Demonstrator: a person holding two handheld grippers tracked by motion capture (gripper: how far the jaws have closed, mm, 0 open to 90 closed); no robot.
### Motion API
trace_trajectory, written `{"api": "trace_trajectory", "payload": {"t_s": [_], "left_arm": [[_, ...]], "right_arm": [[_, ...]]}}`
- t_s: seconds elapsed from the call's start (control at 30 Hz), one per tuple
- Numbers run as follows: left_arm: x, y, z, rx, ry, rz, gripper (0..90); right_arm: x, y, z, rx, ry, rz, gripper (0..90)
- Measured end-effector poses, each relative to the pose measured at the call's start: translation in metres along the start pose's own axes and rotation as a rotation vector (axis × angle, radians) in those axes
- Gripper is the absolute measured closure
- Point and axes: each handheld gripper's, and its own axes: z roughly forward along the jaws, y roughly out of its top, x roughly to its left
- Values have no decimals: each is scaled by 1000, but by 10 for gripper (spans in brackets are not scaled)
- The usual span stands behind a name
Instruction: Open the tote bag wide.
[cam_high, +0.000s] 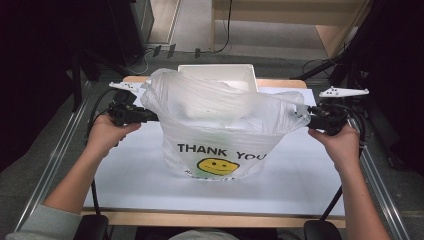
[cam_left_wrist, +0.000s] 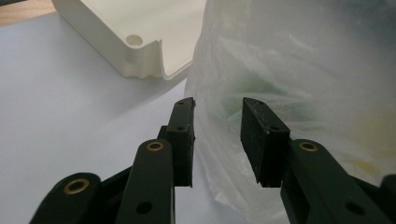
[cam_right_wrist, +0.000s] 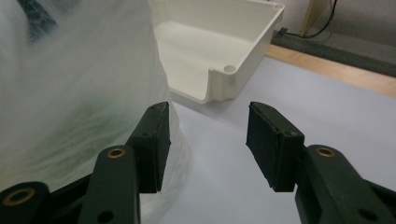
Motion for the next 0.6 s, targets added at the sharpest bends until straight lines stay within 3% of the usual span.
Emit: {"api": "trace_trajectory", "payload": {"t_s": [0.3,0.6], "left_arm": [[2,31,-19,-20,0,0,697],[1,69,-44,-27,37,48,725]], "right_arm": [[6,33,-15,-12,16,-20,560],[3,71,-32,-20,-11,-50,634]]}}
